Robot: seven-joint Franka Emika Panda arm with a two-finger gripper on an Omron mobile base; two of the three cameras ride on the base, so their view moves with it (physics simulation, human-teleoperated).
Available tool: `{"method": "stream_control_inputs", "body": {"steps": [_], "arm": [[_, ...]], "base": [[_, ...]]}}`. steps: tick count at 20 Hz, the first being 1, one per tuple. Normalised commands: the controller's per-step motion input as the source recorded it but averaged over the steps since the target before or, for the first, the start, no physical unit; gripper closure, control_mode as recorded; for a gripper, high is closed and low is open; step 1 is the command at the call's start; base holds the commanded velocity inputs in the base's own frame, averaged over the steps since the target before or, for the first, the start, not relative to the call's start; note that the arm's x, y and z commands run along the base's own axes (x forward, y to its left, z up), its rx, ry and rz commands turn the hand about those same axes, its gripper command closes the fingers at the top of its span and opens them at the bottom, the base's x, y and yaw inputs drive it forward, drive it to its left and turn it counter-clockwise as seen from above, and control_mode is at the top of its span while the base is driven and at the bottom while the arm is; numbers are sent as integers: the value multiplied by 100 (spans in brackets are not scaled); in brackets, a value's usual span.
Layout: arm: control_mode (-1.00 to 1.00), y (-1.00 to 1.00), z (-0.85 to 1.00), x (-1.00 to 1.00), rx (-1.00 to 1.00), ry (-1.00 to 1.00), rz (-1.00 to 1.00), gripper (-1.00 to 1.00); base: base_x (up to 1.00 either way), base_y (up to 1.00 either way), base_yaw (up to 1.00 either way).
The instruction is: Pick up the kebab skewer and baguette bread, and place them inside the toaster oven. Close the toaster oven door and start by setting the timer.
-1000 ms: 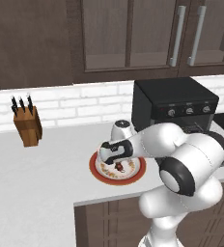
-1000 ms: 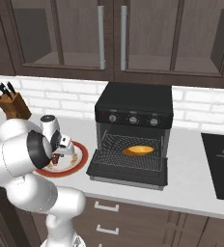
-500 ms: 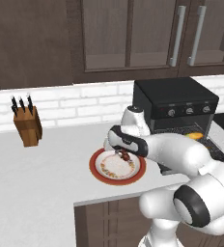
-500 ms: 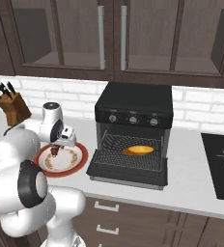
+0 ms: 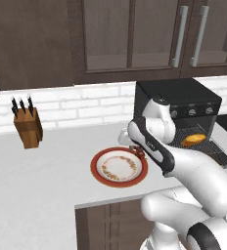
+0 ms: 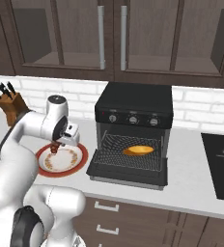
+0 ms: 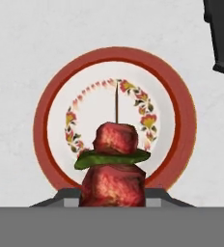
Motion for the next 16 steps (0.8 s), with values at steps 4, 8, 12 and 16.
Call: {"method": "stream_control_inputs", "body": {"steps": [4,8,12,16], "arm": [[-100,-45,46,-32,9,0,-14,100],[-100,-53,34,-31,11,0,-20,100],[-100,-56,22,-15,10,0,-25,100],[-100,-57,19,-1,10,0,-31,100]], "base": [[0,0,0],[0,0,0],[0,0,0],[0,0,0]]}}
